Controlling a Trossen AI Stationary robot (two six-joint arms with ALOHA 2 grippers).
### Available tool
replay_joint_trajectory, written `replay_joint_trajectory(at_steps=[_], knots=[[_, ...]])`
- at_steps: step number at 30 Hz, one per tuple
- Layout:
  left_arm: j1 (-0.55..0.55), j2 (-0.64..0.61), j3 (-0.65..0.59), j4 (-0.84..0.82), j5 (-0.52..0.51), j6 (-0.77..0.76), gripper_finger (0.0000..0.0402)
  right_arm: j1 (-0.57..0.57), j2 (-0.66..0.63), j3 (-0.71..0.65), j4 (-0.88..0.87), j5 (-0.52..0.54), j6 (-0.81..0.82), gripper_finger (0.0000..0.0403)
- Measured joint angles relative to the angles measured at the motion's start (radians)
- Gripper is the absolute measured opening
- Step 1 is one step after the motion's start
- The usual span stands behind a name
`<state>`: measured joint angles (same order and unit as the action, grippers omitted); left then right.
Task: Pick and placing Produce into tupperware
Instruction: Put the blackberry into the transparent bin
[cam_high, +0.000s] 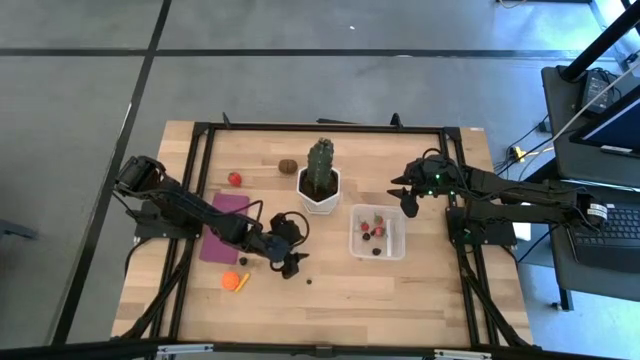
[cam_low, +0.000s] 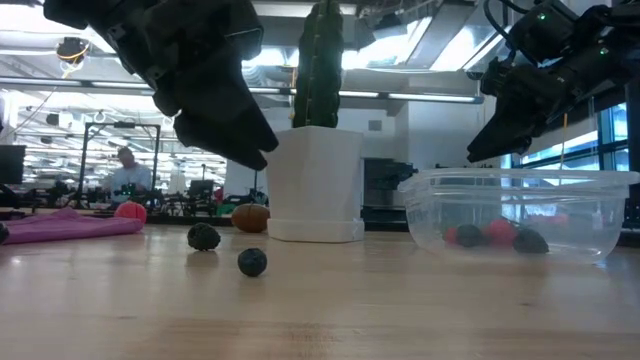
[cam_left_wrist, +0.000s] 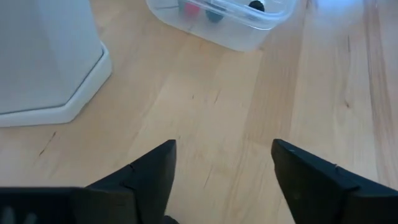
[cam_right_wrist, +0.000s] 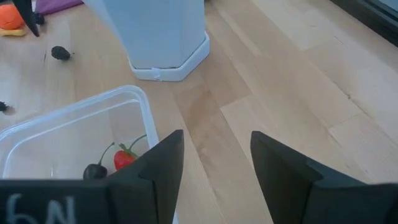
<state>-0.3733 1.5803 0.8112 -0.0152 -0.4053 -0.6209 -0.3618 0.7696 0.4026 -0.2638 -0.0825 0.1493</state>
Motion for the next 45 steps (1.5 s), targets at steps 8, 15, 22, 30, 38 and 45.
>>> replay_joint_trajectory(at_steps=[8, 15, 22, 30, 38, 45], knots=[[-0.008, 0.0, 0.0, 0.008, 0.08, 0.021, 0.027, 0.0, 0.0, 0.0, 0.0, 0.0, 0.0, 0.0188], [-0.008, 0.0, 0.0, -0.103, -0.037, -0.061, 0.0262, 0.0, 0.0, 0.0, 0.0, 0.0, 0.003, 0.0188], [-0.029, 0.0, 0.0, -0.152, -0.045, -0.08, 0.0258, 0.0, 0.0, 0.0, 0.0, 0.0, 0.003, 0.0188], [-0.023, 0.033, 0.0, -0.186, -0.051, -0.11, 0.0255, 0.0, 0.0, 0.0, 0.002, 0.0, 0.003, 0.0188], [-0.023, 0.071, 0.0, -0.193, -0.056, -0.137, 0.0255, 0.0, 0.0, 0.0, 0.006, 0.0, 0.003, 0.0188], [-0.023, 0.072, 0.0, -0.195, -0.056, -0.139, 0.0255, 0.0, 0.0, 0.0, 0.006, 0.001, -0.001, 0.0188]])
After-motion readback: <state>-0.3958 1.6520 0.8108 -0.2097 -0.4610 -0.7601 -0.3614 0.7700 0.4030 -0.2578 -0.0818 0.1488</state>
